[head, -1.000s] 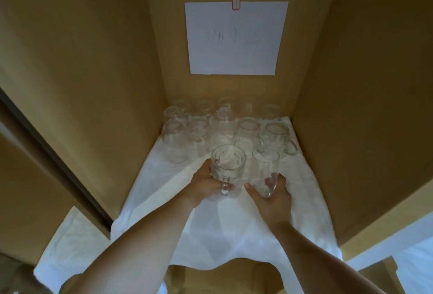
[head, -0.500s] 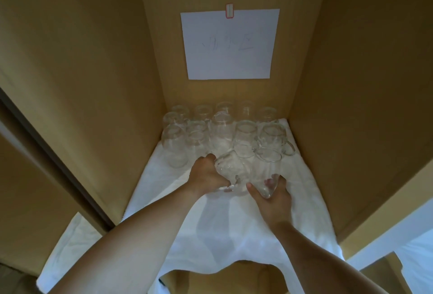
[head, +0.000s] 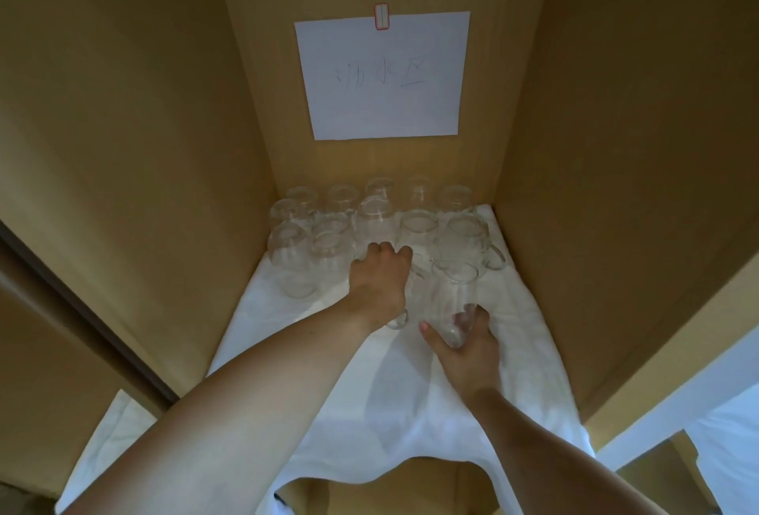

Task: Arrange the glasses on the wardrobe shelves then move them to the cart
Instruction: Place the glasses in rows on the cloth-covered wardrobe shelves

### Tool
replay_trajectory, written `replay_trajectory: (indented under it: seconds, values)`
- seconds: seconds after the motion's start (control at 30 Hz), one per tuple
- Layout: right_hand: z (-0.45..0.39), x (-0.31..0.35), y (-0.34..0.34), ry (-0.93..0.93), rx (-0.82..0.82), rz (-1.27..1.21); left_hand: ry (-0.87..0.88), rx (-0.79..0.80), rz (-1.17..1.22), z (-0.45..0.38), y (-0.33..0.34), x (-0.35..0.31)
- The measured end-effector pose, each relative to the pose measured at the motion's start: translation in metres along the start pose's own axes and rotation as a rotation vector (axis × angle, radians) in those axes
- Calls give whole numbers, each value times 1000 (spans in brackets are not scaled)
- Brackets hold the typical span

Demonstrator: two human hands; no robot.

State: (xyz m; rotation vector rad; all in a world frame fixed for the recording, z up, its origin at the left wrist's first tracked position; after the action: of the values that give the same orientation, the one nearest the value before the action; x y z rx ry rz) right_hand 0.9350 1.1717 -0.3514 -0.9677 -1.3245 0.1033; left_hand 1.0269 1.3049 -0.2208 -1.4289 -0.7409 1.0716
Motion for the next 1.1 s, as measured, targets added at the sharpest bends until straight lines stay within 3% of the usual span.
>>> replay_trajectory:
  seconds: [0.17,0.37,0.63,0.93,1.1]
  values:
    - [-1,-3,2,-12,-15,17,81,-35,-247,-8,8,-11]
    - [-4,-5,6,-12,-31,40,175,-93,-278,-17,23,-18]
    - [-8,-9,8,7,-68,-3,194,127,-130,-31,26,-13]
    - [-7,-9,6,8,-96,-34,141,210,55,-33,19,-17]
    - [-5,-4,2,14,-78,-30,197,463,101,-38,-9,0]
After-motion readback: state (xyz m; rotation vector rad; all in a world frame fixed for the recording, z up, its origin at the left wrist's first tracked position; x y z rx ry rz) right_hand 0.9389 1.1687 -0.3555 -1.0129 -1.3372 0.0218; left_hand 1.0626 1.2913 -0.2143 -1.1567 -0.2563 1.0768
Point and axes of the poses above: each hand's wrist, its own z-axis away from the middle knuckle, its own y-axis out of the palm, x = y × z, the point moved 2 cm from there along -z, towards the middle knuckle, and after that the axes turned 15 degrees about z, right-handed, at the moved point
